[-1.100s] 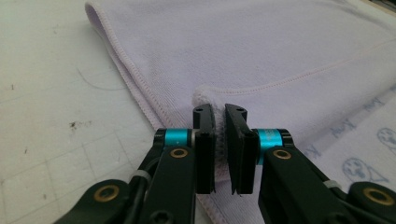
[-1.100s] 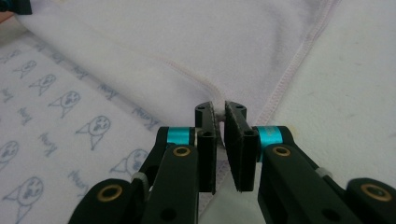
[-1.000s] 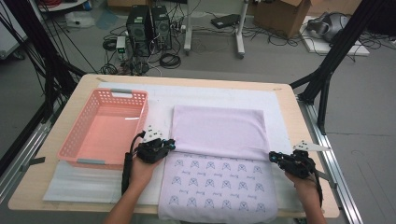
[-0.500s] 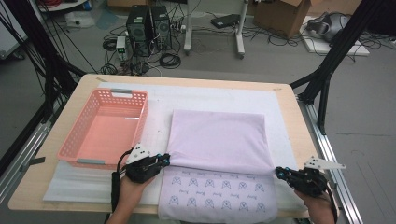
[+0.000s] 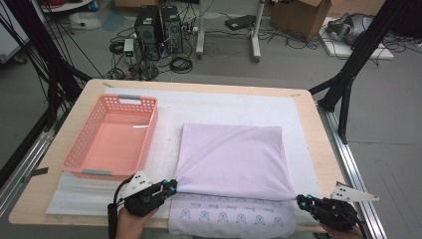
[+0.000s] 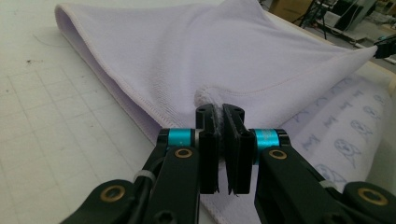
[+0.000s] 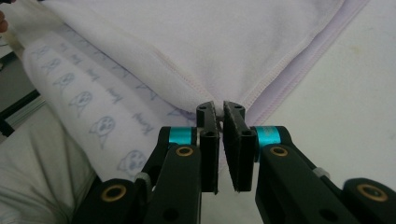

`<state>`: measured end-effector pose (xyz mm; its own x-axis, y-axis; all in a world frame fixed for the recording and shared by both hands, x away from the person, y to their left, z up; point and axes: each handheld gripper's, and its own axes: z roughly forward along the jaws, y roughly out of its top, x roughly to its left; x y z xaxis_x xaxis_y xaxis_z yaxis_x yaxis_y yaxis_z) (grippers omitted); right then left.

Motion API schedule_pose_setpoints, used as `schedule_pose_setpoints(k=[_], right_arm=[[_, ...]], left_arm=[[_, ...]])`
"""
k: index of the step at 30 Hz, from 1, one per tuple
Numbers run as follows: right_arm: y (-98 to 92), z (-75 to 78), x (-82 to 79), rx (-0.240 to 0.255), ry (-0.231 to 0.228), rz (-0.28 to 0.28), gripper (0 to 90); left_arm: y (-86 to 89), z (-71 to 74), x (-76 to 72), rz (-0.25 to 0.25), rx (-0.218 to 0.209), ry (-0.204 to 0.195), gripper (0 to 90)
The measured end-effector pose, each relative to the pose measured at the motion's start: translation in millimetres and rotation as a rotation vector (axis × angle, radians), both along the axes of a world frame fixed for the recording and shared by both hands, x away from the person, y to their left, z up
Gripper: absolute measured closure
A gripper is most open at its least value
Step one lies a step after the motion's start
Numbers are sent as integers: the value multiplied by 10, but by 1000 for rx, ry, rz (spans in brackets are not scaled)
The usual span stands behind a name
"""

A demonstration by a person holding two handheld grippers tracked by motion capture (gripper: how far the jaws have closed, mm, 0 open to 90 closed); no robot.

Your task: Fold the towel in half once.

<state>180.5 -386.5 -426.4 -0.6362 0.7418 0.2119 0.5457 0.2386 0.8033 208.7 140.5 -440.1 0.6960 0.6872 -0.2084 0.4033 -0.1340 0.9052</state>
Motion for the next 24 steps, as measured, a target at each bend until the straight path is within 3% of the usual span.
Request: schedule_pose_setpoints(k=[8, 12, 15, 17, 19, 23, 24], right_arm=[[6, 78, -283, -14, -2, 36, 855], [-32, 72, -457, -20, 31, 52, 855], [-28, 60, -549, -38, 59, 78, 826], [-24, 75, -524, -16, 74, 75, 701], [-21, 113, -474, -3, 51, 65, 657], [32, 151, -240, -24, 0, -14, 683], [60, 133, -157, -46, -2, -44, 701]], left_arm=[[34, -12, -224, -42, 9, 29, 845], [59, -24, -317, -86, 5, 57, 840], [91, -28, -299, -118, -29, 84, 742], [99, -9, -259, -107, -51, 68, 593], [97, 27, -184, -78, -81, 46, 512], [51, 52, -19, -39, -78, 34, 490], [-3, 26, 145, -5, -55, 56, 490]])
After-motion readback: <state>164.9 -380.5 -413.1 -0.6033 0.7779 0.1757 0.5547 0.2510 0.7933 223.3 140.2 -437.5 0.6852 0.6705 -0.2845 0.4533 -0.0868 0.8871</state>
